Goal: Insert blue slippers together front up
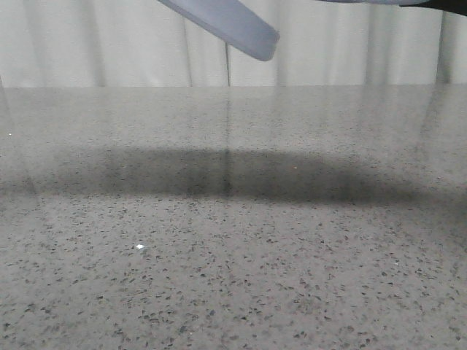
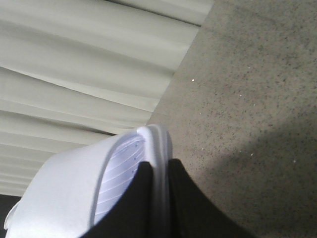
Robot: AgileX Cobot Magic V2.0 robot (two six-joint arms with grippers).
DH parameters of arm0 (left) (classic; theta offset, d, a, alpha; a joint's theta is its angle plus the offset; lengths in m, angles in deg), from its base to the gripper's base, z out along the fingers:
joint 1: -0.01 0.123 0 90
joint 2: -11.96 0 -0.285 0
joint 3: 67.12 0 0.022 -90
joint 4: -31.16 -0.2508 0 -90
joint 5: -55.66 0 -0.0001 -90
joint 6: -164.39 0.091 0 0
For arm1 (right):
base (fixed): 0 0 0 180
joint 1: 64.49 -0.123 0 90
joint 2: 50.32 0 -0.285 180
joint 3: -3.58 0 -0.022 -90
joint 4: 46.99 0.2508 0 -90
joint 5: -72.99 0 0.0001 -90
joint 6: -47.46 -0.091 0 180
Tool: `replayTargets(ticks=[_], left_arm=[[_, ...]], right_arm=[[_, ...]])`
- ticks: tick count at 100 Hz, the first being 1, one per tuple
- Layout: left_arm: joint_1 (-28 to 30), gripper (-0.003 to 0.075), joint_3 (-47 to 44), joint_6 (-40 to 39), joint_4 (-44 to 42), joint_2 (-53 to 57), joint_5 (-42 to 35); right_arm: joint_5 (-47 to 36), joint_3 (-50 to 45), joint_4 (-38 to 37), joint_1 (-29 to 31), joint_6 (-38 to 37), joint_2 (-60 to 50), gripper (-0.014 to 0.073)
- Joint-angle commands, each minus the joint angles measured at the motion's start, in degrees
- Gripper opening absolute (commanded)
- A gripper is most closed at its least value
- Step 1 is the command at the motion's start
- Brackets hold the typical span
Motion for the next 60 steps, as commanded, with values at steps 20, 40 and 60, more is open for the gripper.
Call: replayTargets(ticks=[20, 40, 60], left_arm=[[-4.87, 0.0016, 1.59, -0.30, 5.06, 0.57, 5.77], [-6.18, 0.0016, 1.59, -0.30, 5.06, 0.57, 5.88], [-6.66, 0.0016, 1.59, -0.26, 3.27, 0.57, 4.23]], right_arm=[[-5.90, 2.43, -6.55, -3.22, 0.28, 0.00, -0.0107], [-6.95, 2.43, -9.03, -4.05, 0.28, 0.00, -0.0107], [-7.35, 2.43, -15.36, -4.05, 2.01, 0.00, -0.0106]])
